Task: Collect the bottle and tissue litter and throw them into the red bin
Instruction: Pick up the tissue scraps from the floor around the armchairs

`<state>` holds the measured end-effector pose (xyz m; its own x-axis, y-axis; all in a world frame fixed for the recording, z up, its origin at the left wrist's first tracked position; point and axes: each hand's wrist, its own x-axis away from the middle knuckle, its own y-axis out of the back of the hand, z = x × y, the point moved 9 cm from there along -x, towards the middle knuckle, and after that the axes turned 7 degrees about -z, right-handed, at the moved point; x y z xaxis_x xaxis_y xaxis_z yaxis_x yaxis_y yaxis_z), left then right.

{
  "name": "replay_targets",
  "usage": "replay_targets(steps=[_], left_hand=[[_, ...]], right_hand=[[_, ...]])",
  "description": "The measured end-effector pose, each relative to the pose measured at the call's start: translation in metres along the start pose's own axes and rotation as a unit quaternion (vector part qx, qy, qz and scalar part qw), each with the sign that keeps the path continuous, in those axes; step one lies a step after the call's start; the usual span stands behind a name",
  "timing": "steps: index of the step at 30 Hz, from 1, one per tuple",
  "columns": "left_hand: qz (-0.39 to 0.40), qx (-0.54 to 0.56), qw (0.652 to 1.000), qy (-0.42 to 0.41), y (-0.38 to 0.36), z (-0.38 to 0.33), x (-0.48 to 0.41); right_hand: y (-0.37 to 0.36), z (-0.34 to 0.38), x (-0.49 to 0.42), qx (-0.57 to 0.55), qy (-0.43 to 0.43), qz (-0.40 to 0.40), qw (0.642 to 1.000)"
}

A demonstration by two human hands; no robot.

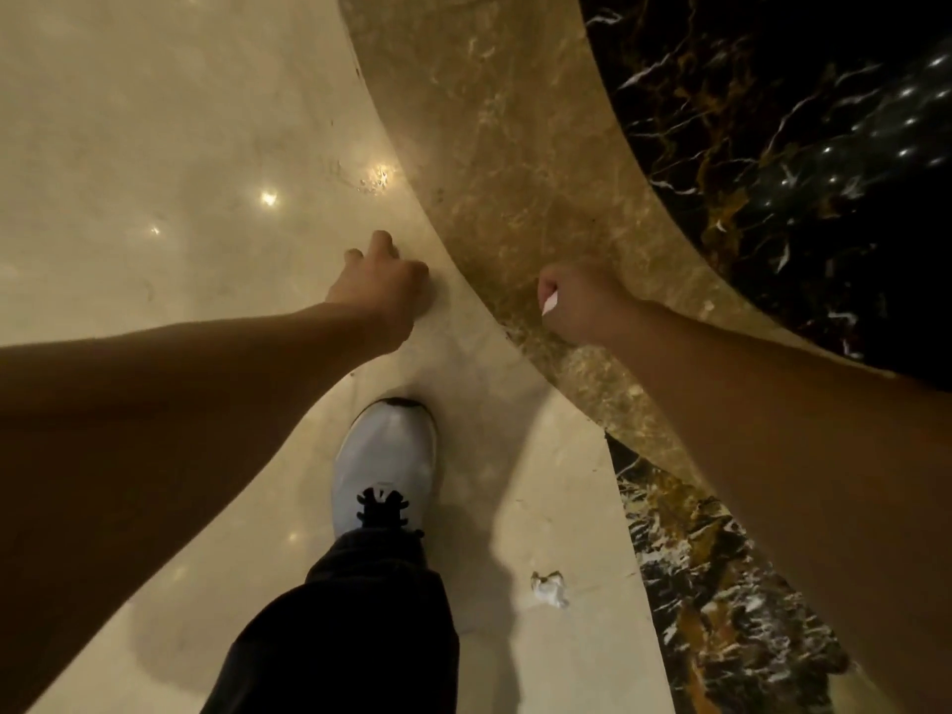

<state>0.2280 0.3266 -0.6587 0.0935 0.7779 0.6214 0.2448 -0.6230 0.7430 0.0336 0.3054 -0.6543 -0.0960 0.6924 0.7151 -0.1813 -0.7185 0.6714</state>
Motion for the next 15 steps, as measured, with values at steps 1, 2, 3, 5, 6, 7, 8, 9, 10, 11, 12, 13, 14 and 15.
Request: replay_targets(steps=[1, 2, 3, 5, 6, 7, 8, 9, 10, 11, 12, 13, 14, 15], left_hand=[[0.010, 0.013, 1.000, -0.001, -0.002, -0.002, 0.004], [0.018, 0.030, 0.999, -0.004, -0.003, -0.005, 0.008], [0.025, 0.043, 0.999, -0.011, -0.003, -0.010, 0.014], [0.050, 0.045, 0.997, -0.035, -0.004, -0.027, 0.030], [0.065, 0.033, 0.996, -0.051, -0.006, -0.037, 0.039], [0.081, 0.023, 0.994, -0.065, -0.008, -0.046, 0.049], [0.095, 0.015, 0.993, -0.075, -0.010, -0.055, 0.059], [0.110, 0.003, 0.991, -0.081, -0.012, -0.063, 0.069], [0.128, -0.013, 0.988, -0.082, -0.016, -0.070, 0.080], [0.143, -0.027, 0.986, -0.077, -0.019, -0.077, 0.093], [0.153, -0.039, 0.985, -0.072, -0.023, -0.083, 0.105], [0.156, -0.049, 0.984, -0.073, -0.027, -0.091, 0.117], [0.156, -0.060, 0.983, -0.076, -0.033, -0.097, 0.129], [0.156, -0.074, 0.981, -0.085, -0.043, -0.103, 0.140]], right_hand=[[-0.010, -0.005, 0.014, -0.028, -0.019, 0.000, 0.999], [-0.019, -0.011, 0.028, -0.051, -0.039, -0.001, 0.998], [-0.027, -0.018, 0.043, -0.069, -0.070, -0.005, 0.995], [-0.046, -0.039, 0.079, -0.083, -0.149, 0.008, 0.985], [-0.059, -0.049, 0.098, -0.089, -0.181, 0.027, 0.979], [-0.073, -0.057, 0.118, -0.103, -0.204, 0.047, 0.972], [-0.087, -0.062, 0.137, -0.128, -0.226, 0.065, 0.963], [-0.101, -0.066, 0.156, -0.175, -0.252, 0.080, 0.948], [-0.113, -0.069, 0.177, -0.239, -0.281, 0.087, 0.925], [-0.124, -0.071, 0.198, -0.289, -0.303, 0.087, 0.904], [-0.135, -0.073, 0.215, -0.316, -0.317, 0.088, 0.890], [-0.146, -0.075, 0.229, -0.295, -0.305, 0.093, 0.901], [-0.158, -0.074, 0.241, -0.253, -0.275, 0.104, 0.922], [-0.170, -0.072, 0.249, -0.213, -0.238, 0.104, 0.942]])
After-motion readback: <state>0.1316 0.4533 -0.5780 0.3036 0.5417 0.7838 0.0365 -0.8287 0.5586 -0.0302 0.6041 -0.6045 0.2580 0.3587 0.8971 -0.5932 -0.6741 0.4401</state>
